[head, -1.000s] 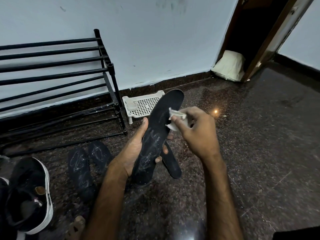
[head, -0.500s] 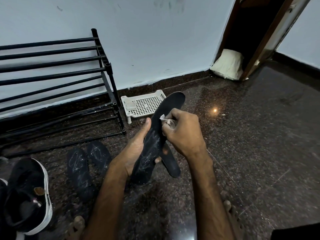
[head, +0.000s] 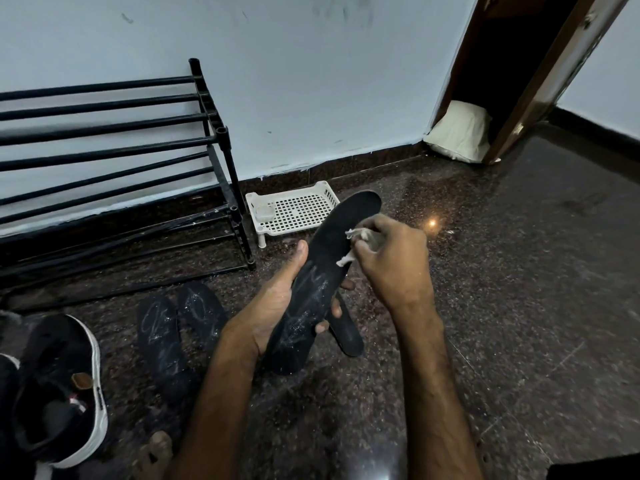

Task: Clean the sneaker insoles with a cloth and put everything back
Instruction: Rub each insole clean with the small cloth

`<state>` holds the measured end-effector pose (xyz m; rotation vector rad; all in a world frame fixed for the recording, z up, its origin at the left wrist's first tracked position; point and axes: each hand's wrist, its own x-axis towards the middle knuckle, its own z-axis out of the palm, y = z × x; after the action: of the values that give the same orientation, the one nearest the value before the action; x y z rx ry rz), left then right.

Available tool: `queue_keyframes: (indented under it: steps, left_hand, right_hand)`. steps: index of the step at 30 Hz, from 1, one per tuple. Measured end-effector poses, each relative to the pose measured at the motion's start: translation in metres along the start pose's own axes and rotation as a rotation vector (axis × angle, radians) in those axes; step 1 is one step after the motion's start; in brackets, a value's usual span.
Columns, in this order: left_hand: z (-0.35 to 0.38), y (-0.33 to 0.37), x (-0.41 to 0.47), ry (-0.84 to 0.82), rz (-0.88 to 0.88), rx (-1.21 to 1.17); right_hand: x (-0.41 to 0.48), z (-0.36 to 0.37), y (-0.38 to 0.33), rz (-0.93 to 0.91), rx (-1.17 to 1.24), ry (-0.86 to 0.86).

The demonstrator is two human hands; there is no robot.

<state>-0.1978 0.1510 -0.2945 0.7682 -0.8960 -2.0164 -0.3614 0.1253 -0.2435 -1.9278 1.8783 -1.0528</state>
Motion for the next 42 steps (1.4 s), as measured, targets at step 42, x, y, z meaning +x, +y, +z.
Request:
queue_keyframes:
  steps: [42]
  left_hand:
    - [-0.001, 0.0, -0.003, -0.025, -0.093, -0.004]
  right_hand:
    - [-0.008, 0.009, 0.017, 0.153, 0.024, 0.246]
